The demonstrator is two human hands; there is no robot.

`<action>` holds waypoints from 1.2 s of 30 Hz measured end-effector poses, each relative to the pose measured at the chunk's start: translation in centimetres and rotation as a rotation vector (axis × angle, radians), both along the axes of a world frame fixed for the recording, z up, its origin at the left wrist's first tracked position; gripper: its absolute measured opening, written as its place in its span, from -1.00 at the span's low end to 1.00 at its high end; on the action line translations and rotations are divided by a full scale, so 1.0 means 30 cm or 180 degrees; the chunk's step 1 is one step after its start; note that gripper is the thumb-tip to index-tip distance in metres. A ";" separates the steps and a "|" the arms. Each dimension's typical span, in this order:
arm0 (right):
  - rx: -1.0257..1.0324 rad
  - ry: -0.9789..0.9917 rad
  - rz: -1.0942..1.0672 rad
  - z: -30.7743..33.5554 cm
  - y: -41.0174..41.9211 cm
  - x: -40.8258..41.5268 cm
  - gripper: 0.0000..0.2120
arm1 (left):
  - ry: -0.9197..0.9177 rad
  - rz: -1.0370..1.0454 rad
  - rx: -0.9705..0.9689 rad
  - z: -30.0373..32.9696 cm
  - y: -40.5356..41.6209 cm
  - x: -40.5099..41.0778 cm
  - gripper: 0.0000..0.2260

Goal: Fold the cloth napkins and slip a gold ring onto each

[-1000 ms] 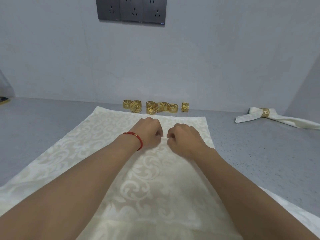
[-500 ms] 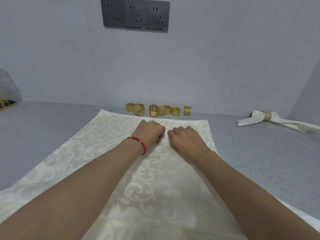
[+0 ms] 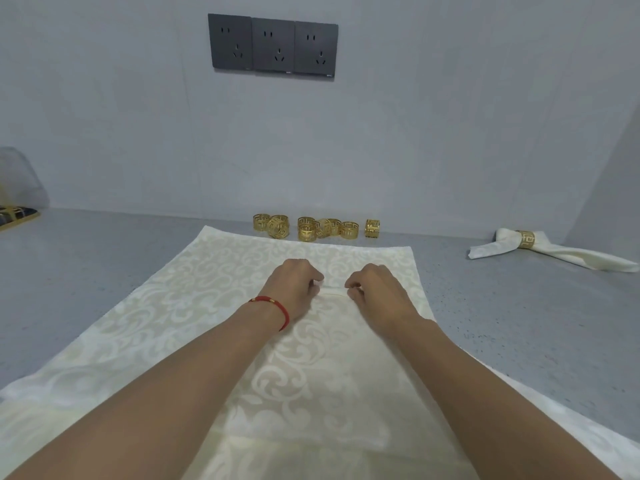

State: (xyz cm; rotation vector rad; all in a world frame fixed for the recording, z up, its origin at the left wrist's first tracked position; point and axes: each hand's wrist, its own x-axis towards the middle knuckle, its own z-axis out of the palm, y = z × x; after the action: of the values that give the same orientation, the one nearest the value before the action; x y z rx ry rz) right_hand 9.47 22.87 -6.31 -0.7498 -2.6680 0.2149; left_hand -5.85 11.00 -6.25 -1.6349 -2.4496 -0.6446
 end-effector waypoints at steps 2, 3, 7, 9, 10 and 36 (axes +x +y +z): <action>0.0192 -0.0056 0.0028 0.006 -0.002 0.003 -0.84 | 0.0170 -0.0032 -0.0064 0.000 0.010 -0.005 -0.81; 0.0315 -0.0072 0.0063 0.009 -0.003 0.003 -0.87 | 0.0264 -0.0025 -0.0089 0.006 0.011 -0.004 -0.84; 0.1014 -0.0263 0.0291 0.022 -0.017 0.011 -0.85 | 0.0717 -0.0071 -0.0333 0.024 0.001 0.004 -0.86; 0.1567 -0.0441 0.0566 0.015 -0.023 0.017 -0.79 | 0.1393 -0.0251 -0.0380 0.029 -0.012 0.012 -0.87; 0.1746 -0.0475 0.0687 0.016 -0.031 0.022 -0.78 | 0.1805 -0.0369 -0.0510 0.034 -0.021 0.021 -0.87; 0.1233 -0.0490 0.0266 0.044 -0.030 0.006 -0.72 | 0.1742 -0.0481 -0.0839 0.086 -0.044 0.038 -0.82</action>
State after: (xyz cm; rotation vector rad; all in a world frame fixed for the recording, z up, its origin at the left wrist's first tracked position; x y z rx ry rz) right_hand 9.65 21.97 -4.99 -0.5497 -2.7621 -0.3442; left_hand -4.73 9.67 -3.66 -1.7987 -2.0821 0.1208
